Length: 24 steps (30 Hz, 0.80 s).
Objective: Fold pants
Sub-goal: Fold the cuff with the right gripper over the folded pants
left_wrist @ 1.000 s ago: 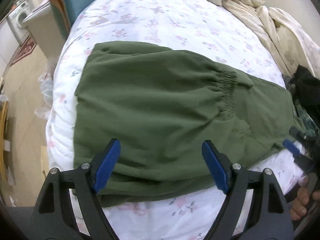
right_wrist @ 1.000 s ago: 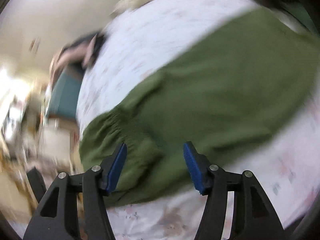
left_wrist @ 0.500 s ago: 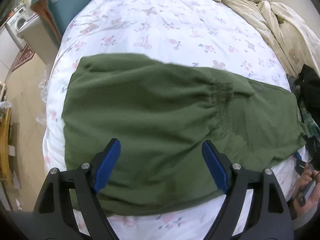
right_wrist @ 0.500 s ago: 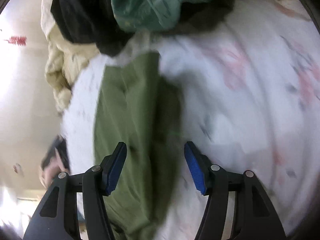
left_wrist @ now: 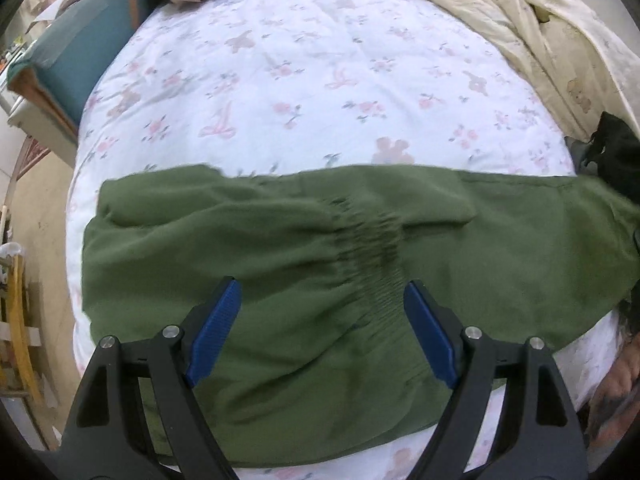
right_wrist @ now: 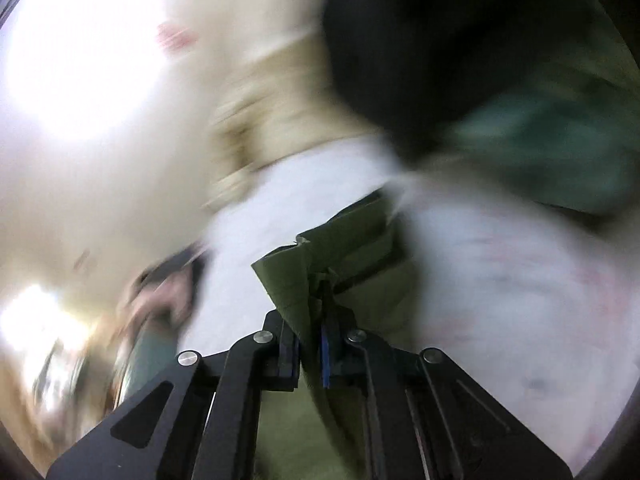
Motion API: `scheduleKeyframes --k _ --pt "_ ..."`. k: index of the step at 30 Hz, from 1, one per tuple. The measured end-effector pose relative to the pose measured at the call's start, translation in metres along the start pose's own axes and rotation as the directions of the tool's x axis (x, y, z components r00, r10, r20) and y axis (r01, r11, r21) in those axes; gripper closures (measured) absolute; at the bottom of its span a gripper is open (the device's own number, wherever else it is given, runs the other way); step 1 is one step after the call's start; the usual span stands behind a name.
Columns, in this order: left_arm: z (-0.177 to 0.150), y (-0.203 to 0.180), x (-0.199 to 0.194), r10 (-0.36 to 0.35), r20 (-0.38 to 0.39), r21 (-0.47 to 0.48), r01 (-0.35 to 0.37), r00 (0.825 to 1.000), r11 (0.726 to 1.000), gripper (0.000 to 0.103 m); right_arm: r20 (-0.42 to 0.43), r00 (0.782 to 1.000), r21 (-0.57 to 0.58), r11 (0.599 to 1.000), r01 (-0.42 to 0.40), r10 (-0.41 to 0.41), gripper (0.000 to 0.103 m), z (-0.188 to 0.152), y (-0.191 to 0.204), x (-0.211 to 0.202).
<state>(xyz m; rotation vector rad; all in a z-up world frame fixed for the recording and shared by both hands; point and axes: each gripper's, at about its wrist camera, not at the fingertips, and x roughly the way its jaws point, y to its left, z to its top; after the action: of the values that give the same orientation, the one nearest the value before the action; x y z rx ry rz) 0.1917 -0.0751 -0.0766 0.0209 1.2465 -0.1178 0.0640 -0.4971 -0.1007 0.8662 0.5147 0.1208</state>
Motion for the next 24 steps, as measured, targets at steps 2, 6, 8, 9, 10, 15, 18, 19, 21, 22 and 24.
scheduleKeyframes --k 2,6,8,9,10,15,18,19,21,22,24 --pt "0.002 -0.003 -0.001 0.001 0.01 -0.004 -0.001 1.0 1.0 0.022 -0.116 0.992 -0.164 0.984 -0.067 0.049 0.096 -0.017 0.037 0.019" --pt "-0.005 0.004 0.002 0.014 -0.003 -0.02 -0.014 1.0 1.0 0.022 -0.46 0.888 -0.338 0.923 -0.181 0.006 0.096 -0.095 0.079 0.081" --pt "-0.012 0.014 0.004 0.017 -0.014 -0.043 -0.017 1.0 0.999 0.022 -0.536 0.841 -0.379 0.91 -0.168 -0.068 0.093 -0.124 0.079 0.096" --pt "-0.014 0.019 0.005 0.018 -0.017 -0.053 -0.019 1.0 0.998 0.022 -0.559 0.82 -0.414 0.898 -0.149 -0.122 0.09 -0.14 0.08 0.104" --pt "-0.017 0.024 0.007 0.021 -0.023 -0.068 -0.022 1.0 0.997 0.022 -0.586 0.794 -0.453 0.878 -0.156 -0.162 0.087 -0.155 0.083 0.11" --pt "-0.021 0.037 0.012 0.006 -0.056 -0.099 -0.011 0.998 0.995 0.022 -0.675 0.725 -0.451 0.854 -0.26 -0.136 0.042 -0.17 0.11 0.093" --pt "-0.018 0.035 0.01 0.006 -0.034 -0.082 -0.009 0.999 0.997 0.022 -0.57 0.818 -0.485 0.835 -0.261 -0.076 0.042 -0.144 0.129 0.062" --pt "-0.016 0.033 0.009 0.008 -0.025 -0.078 -0.01 1.0 0.997 0.022 -0.515 0.854 -0.485 0.847 -0.216 -0.077 0.042 -0.134 0.128 0.056" --pt "-0.013 0.029 0.009 -0.002 -0.019 -0.077 0.0 1.0 0.997 0.022 -0.411 0.902 -0.434 0.898 -0.067 -0.132 0.045 -0.112 0.108 0.054" --pt "-0.01 0.023 0.009 -0.006 -0.021 -0.074 0.005 1.0 0.997 0.022 -0.402 0.903 -0.41 0.912 -0.028 -0.153 0.048 -0.105 0.097 0.06" --pt "-0.007 0.011 0.012 -0.011 -0.031 -0.047 0.01 0.999 0.999 0.022 -0.436 0.876 -0.325 0.944 0.06 -0.206 0.065 -0.101 0.065 0.077"
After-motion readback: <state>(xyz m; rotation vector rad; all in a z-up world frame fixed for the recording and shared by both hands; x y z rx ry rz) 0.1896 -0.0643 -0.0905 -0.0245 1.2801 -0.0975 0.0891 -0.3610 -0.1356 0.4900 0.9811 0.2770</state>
